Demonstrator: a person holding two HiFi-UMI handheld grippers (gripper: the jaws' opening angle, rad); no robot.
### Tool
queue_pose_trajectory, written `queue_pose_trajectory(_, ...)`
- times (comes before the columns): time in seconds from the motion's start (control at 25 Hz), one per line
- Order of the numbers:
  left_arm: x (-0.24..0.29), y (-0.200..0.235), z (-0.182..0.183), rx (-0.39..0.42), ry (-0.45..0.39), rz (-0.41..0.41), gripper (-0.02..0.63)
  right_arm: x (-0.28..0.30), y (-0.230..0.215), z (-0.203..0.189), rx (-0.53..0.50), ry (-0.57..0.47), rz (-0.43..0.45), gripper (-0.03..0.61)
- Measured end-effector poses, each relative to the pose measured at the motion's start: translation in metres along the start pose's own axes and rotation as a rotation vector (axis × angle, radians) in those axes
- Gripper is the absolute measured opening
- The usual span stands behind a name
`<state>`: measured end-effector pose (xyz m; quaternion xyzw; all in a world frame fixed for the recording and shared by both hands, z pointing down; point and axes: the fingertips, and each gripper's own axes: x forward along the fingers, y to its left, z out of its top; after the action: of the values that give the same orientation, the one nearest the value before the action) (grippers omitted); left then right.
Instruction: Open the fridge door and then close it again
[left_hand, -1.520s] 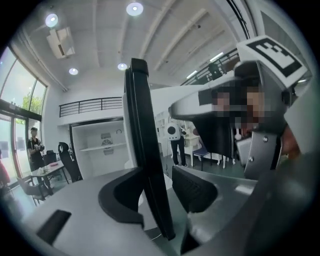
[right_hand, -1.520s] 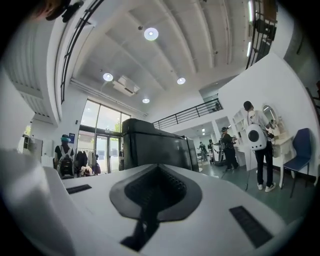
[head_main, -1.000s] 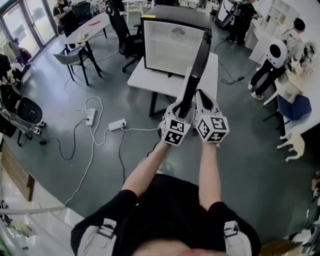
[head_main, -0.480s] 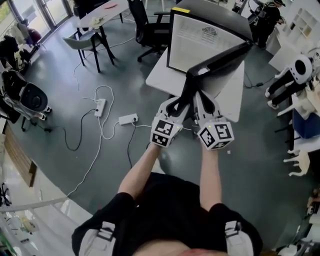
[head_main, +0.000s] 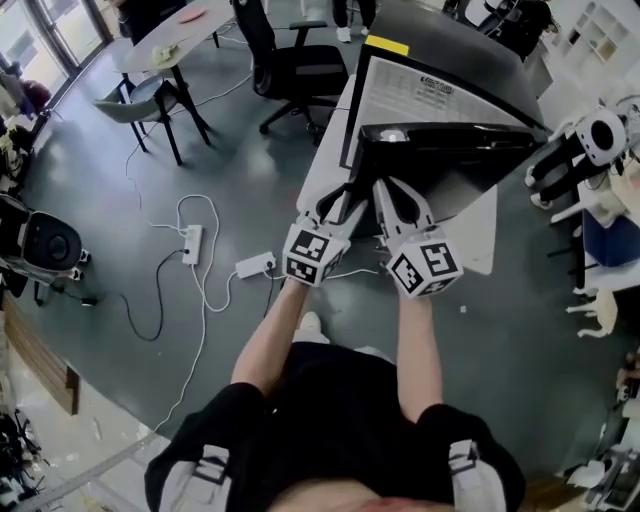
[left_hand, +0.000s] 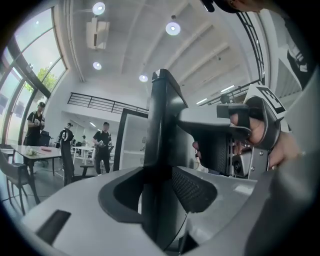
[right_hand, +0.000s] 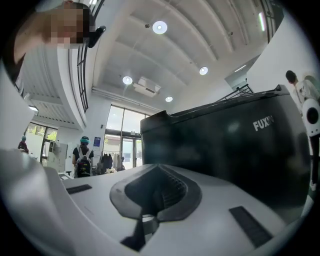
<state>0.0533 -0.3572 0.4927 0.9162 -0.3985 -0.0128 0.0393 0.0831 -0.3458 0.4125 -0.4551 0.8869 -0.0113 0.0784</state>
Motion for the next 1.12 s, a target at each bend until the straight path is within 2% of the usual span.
queue_pose_trajectory(0.12, 0.021, 0.030, 0.002, -0.009, -0.001, -0.037, 0.163, 0.026, -0.024, -0.007, -0.028, 0.034, -0.058, -0.006)
queue_pose_trajectory(0.28, 0.050, 0.066, 0.002, -0.029, 0.023, -0.049, 0.163, 0.046, -0.067, -0.017, -0.014, 0.068, -0.185, -0.006)
queue_pose_trajectory(0.44, 0.077, 0.091, 0.001, -0.018, 0.058, -0.082, 0.163, 0.068, -0.088, -0.024, -0.027, 0.067, -0.212, -0.006)
queue_pose_trajectory(0.76, 0.132, 0.126, 0.003, -0.014, 0.121, -0.056, 0.130, 0.100, -0.130, -0.032, -0.047, 0.113, -0.269, -0.006)
queue_pose_trajectory(0.88, 0.142, 0.129, 0.006, -0.028, 0.114, -0.040, 0.124, 0.101, -0.142, -0.031, -0.036, 0.115, -0.278, -0.006)
queue_pose_trajectory(1.0, 0.139, 0.128, 0.008, -0.044, 0.095, 0.023, 0.121, 0.098, -0.149, -0.034, -0.016, 0.114, -0.284, -0.006)
queue_pose_trajectory(1.12, 0.127, 0.114, 0.021, -0.133, 0.002, 0.079, 0.049, 0.083, -0.152, -0.034, 0.002, 0.089, -0.309, -0.006)
